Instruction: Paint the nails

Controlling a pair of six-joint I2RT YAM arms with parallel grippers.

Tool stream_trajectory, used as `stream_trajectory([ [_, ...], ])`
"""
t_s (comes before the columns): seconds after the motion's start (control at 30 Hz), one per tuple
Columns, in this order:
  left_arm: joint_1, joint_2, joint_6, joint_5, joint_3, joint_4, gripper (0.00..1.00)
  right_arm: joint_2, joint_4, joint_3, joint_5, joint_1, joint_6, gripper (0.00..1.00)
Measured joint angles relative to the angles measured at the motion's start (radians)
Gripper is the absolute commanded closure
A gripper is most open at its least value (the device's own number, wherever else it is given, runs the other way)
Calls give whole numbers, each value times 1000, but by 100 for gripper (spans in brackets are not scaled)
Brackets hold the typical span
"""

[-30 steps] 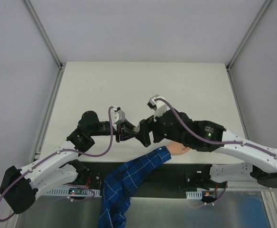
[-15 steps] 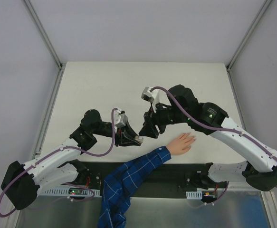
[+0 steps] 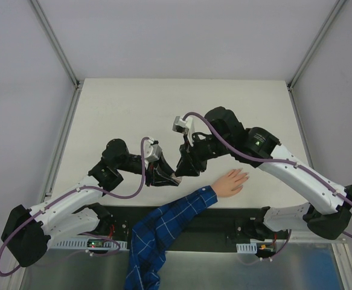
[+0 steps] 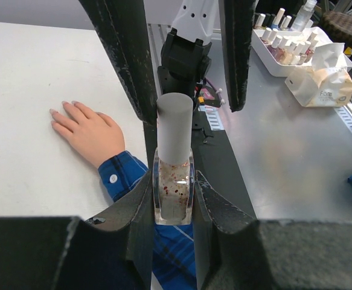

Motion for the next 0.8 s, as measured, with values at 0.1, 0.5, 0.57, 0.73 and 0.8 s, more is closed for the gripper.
stream_trajectory([
  [0.1,0,0,-2,0,0,0,100,0,0,-4,-12,-8,-3,57],
  [0.5,0,0,-3,0,0,0,100,2,1,-30,-11,-16,-14,60],
  [0.57,0,0,-3,0,0,0,100,3,2,-35,-8,-16,-14,62],
  [0.73,0,-6,-3,-4,0,0,100,3,6,-58,-6,-16,-13,83],
  [0.8,0,-12,-2,-8,0,-4,100,3,18,-68,-6,-16,-9,96],
])
